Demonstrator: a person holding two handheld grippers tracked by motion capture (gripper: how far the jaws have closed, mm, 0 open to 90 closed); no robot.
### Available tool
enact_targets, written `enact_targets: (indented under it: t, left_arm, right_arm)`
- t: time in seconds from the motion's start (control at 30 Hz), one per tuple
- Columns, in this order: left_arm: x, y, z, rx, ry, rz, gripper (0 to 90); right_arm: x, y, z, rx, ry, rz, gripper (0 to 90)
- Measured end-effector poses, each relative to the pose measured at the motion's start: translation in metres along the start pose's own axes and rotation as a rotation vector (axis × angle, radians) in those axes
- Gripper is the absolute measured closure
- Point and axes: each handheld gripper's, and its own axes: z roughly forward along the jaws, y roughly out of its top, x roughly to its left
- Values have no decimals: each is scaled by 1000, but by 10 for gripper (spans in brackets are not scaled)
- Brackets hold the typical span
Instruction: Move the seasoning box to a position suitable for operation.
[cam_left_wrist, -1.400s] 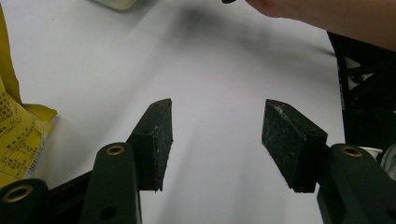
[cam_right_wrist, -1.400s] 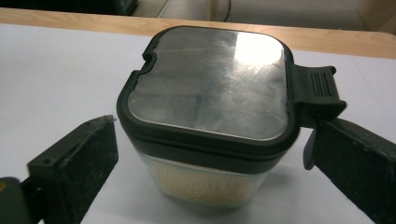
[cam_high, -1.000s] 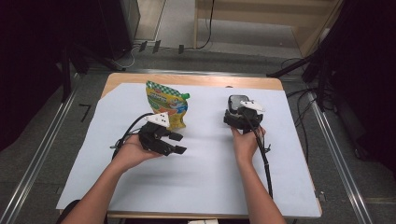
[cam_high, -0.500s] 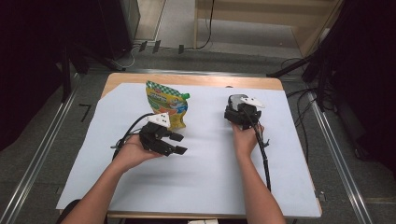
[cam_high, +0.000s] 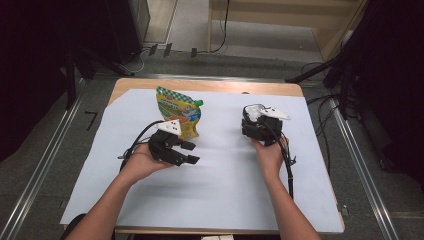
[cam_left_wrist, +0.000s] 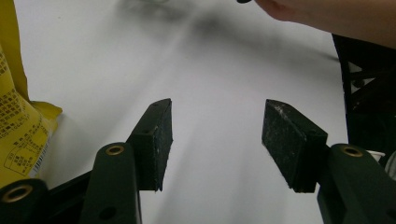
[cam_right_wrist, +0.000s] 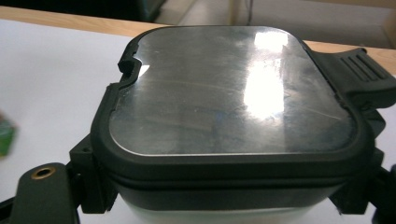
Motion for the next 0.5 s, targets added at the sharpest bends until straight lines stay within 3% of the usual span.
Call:
enact_targets:
  t: [0.03, 0.27, 0.33, 0.5]
  left_arm:
    - [-1, 0, 0, 1, 4, 1, 439]
    - [0, 0, 1, 3, 6, -11, 437]
    - [0, 0, 2, 4, 8, -17, 438]
    - [-1, 0, 3, 4, 10, -15, 439]
  right_arm:
    - [4, -1, -10, -5, 31, -6, 158]
    - [14, -10, -39, -9, 112, -20, 158]
    - [20, -20, -50, -10, 154, -27, 158]
    - [31, -35, -58, 15, 202, -30, 158]
